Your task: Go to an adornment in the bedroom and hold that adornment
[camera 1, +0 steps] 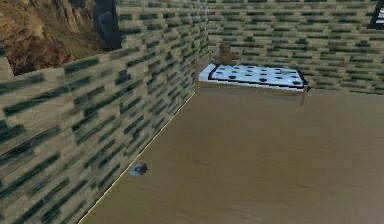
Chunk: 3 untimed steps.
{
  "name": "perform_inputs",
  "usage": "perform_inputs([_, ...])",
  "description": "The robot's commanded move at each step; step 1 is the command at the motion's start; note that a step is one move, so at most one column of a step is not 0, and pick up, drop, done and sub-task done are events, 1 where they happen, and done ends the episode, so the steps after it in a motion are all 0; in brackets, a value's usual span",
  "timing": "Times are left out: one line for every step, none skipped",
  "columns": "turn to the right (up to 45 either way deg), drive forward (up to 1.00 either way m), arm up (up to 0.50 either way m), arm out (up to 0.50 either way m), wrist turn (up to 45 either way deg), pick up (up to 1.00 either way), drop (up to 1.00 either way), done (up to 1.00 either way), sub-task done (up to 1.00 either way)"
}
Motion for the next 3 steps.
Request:
perform_inputs([0.0,0.0,0.0,0.0,45.0,0.0,0.0,0.0,0.0])
perform_inputs([0.0,0.0,0.0,0.0,6.0,0.0,0.0,0.0,0.0])
perform_inputs([0.0,0.0,-0.22,0.0,0.0,0.0,0.0,0.0,0.0])
